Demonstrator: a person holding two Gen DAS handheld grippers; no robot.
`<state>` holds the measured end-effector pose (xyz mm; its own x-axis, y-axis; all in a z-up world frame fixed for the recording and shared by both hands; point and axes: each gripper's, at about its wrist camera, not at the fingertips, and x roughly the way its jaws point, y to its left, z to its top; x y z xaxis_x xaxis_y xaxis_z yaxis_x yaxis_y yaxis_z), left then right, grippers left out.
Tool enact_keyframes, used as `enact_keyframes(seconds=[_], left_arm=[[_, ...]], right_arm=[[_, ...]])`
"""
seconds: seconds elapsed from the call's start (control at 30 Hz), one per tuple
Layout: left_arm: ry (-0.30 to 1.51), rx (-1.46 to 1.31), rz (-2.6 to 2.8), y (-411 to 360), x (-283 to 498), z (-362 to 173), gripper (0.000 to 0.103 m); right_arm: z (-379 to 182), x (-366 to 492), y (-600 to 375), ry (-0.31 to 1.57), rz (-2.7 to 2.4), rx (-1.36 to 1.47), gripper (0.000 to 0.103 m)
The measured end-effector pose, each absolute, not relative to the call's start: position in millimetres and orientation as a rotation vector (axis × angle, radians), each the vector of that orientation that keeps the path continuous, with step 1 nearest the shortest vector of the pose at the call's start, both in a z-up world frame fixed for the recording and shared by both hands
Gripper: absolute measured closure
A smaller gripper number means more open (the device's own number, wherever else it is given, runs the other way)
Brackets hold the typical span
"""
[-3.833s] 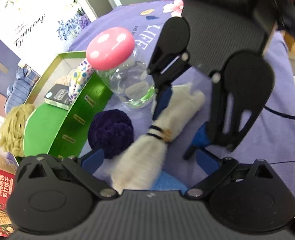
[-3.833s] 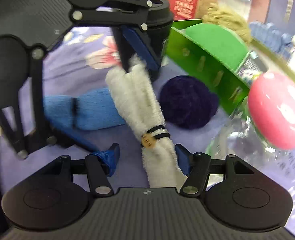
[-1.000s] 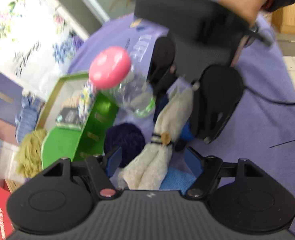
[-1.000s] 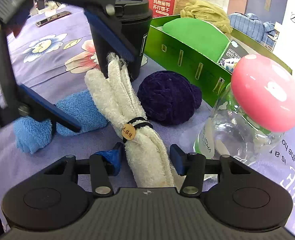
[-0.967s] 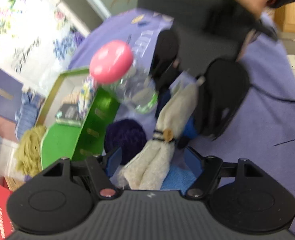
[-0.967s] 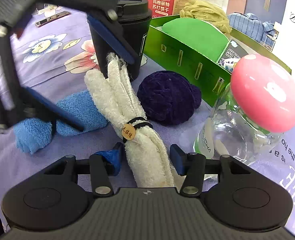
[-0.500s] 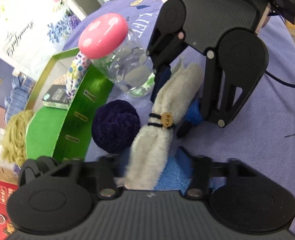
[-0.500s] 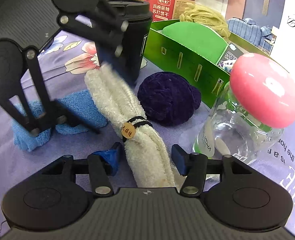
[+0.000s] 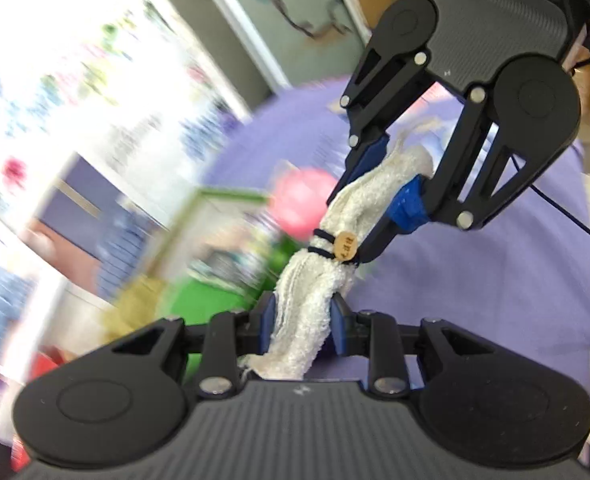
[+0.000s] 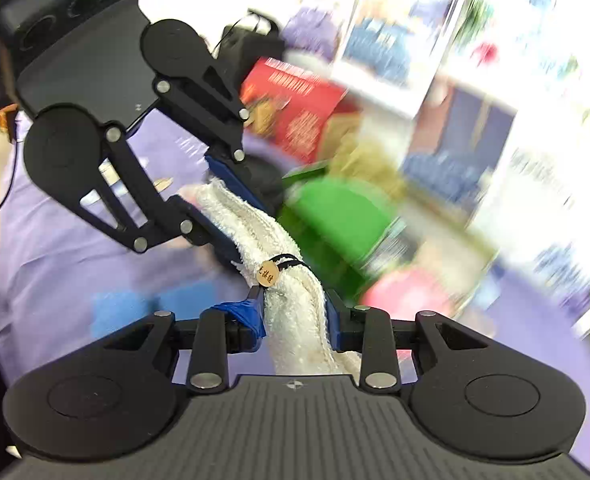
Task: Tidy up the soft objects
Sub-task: 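Lift the white towel roll with both grippers and drop it into the green box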
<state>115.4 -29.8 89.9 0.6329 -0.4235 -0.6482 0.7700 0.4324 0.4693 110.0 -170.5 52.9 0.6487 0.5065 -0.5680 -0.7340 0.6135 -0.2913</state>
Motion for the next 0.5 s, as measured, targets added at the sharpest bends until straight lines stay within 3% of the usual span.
enact_keyframes(seconds=[0.17,0.23,0.27,0.3,0.5], left_arm=[[0.423,0.795,-0.664,-44.8,183.3,122.7,0.073],[0.437,0.785,-0.607,-50.7,221.2,120.8,0.060],[0.444,0.784,-0.573,-52.7,238.8,116.9,0.038],[0.466,0.780,-0.554,-53.4,255.8,112.0,0.027],[0.646,0.573,-0.425,-24.0,326.4,92.8,0.028]], right_arm=[[83.2,184.4,-165.7,0.423,0.668,-0.602,0.089],[82.9,221.6,-162.4,0.431,0.658,-0.616,0.085],[80.8,240.6,-159.5,0.457,0.663,-0.619,0.084],[77.0,257.4,-158.0,0.471,0.662,-0.616,0.083],[66.7,306.8,-169.7,0.473,0.589,-0.417,0.080]])
